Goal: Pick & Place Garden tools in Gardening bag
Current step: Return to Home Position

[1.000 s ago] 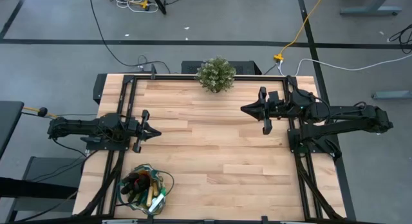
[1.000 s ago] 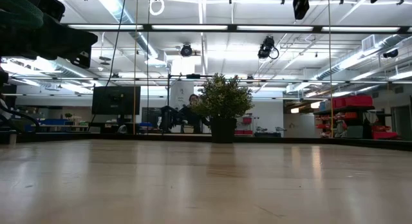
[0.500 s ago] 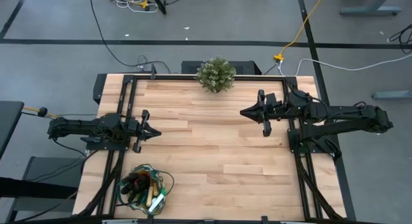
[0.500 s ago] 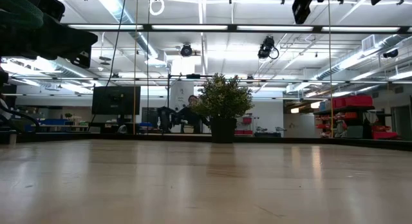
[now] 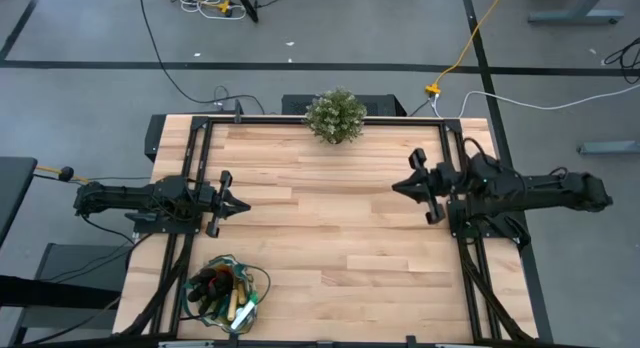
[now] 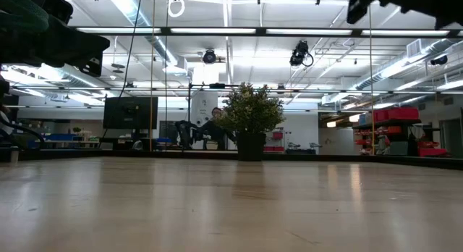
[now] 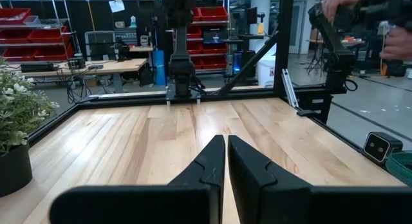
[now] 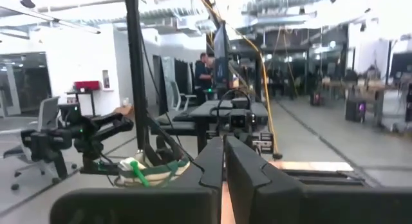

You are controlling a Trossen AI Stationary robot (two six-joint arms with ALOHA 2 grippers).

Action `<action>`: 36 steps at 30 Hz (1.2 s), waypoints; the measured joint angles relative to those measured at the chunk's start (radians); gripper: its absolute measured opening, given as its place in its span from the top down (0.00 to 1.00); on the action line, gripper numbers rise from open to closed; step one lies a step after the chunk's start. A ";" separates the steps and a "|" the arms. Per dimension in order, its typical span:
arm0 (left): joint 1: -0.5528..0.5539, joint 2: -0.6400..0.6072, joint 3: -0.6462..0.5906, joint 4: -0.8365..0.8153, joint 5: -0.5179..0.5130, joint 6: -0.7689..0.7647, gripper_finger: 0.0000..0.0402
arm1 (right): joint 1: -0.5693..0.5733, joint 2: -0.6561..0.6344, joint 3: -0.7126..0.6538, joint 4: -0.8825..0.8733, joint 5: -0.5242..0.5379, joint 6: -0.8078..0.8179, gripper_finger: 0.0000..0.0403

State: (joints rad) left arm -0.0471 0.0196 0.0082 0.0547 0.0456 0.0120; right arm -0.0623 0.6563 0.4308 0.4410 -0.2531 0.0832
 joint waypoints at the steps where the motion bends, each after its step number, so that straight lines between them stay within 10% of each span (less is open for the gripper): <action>1: 0.000 0.000 0.000 0.000 0.000 0.000 0.94 | 0.002 -0.022 -0.034 0.024 0.000 -0.014 0.95; 19: 0.000 0.000 0.000 0.000 0.000 0.000 0.94 | 0.014 -0.391 -0.411 0.091 0.062 -0.076 0.95; 36: 0.000 0.000 0.000 0.000 0.000 0.000 0.94 | 0.013 -0.572 -0.415 -0.188 0.105 -0.121 0.95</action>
State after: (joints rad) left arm -0.0471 0.0196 0.0082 0.0547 0.0456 0.0120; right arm -0.0490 0.0843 0.0154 0.2529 -0.1478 -0.0377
